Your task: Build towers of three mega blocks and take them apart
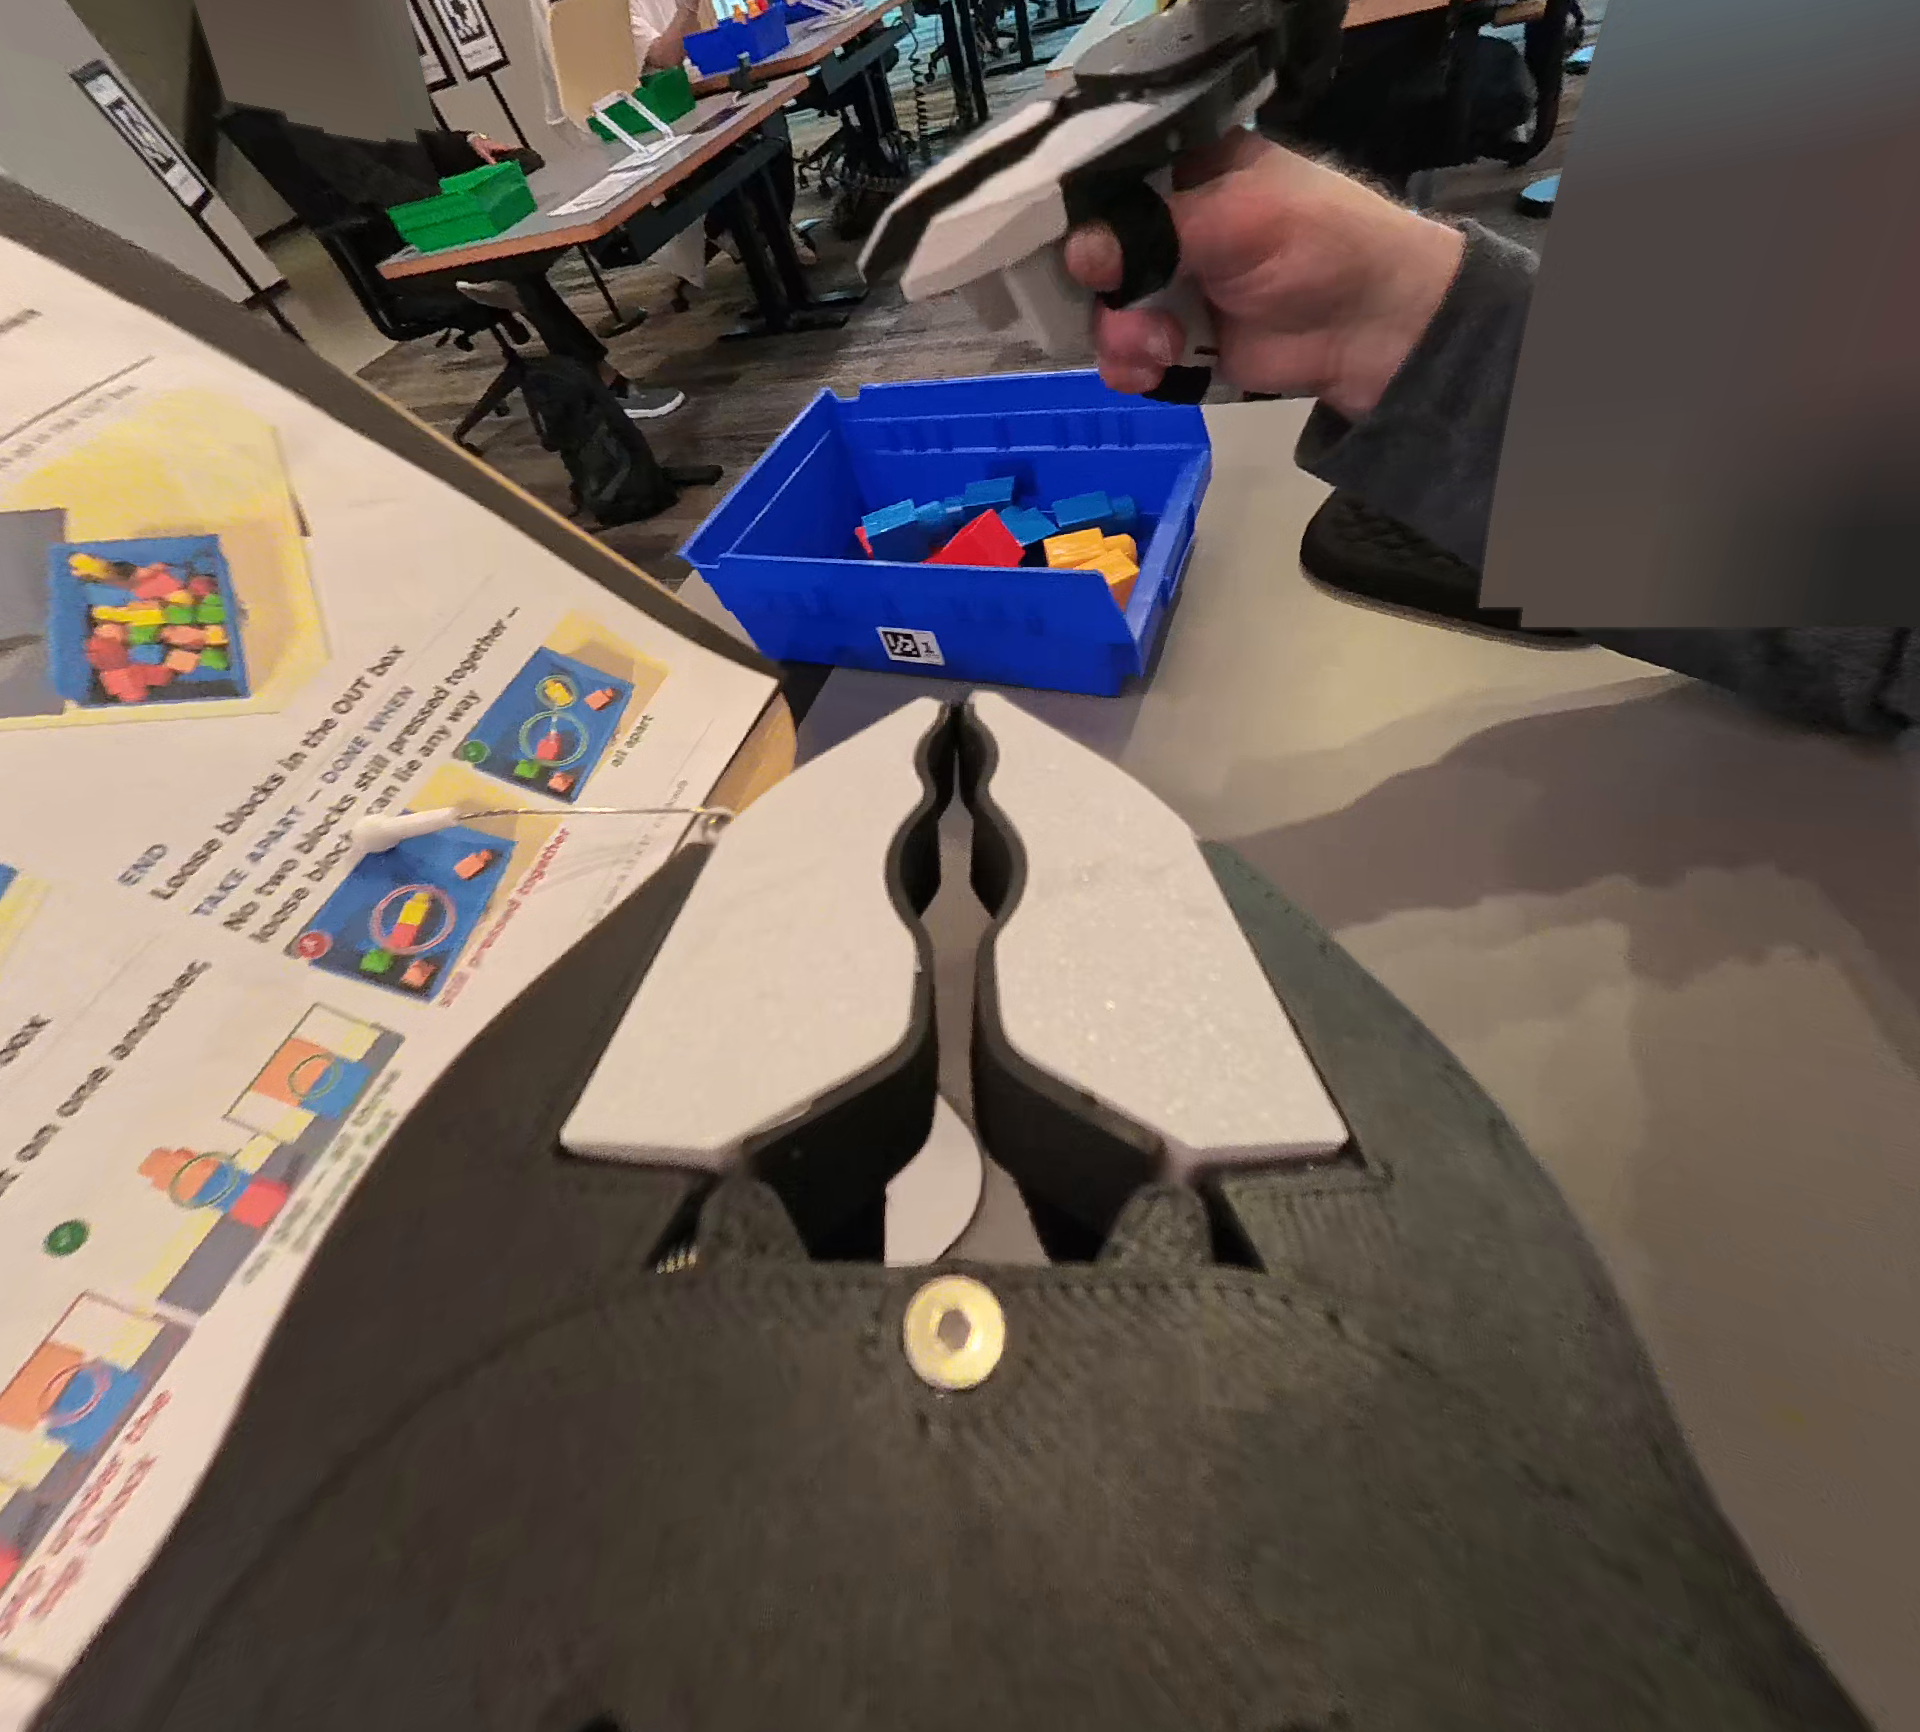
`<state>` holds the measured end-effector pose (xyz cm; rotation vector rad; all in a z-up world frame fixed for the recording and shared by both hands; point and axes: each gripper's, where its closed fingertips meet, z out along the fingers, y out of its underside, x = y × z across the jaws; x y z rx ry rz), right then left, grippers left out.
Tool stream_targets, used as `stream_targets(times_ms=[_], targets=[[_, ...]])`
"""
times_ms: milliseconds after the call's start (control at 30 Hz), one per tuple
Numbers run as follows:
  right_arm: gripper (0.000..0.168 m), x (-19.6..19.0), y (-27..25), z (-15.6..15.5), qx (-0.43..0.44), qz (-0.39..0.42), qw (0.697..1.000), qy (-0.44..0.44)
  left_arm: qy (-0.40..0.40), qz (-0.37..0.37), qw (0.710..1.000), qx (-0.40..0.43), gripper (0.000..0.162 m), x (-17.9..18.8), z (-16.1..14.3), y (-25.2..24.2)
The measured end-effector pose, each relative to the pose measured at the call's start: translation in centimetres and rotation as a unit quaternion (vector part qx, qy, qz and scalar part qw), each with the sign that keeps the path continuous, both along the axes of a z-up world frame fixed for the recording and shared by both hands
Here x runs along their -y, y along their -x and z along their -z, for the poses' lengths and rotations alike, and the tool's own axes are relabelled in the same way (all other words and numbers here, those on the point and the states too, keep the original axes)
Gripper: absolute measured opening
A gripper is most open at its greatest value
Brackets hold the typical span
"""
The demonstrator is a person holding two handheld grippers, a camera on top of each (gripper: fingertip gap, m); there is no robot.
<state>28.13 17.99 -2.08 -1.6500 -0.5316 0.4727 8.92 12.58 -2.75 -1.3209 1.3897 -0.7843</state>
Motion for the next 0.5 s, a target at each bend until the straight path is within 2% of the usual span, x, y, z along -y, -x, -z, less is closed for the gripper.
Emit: stream_targets(times_ms=[167, 233, 400, 500], targets=[[0.032, 0.2, 2.2, 0.1, 0.017, -0.018, 1.0, -0.005, -0.023, -0.059, 0.998, 0.001, 0.0, -2.0, -1.6, 3.1], [0.032, 0.3, 2.7, 0.0, 0.017, -0.022, 1.0, -0.005, -0.032, -0.107, 0.994, -0.005, 0.007, -3.6, -2.2, 5.4], [0.032, 0.5, 3.6, 0.0, 0.025, -0.028, 0.999, -0.008, -0.065, -0.254, 0.965, 0.028, 0.018, -8.4, -5.2, 14.1], [0.032, 0.6, 4.1, -0.1, 0.023, -0.037, 0.999, -0.008, -0.045, -0.34, 0.939, 0.04, 0.029, -11.3, -5.3, 20.3]])
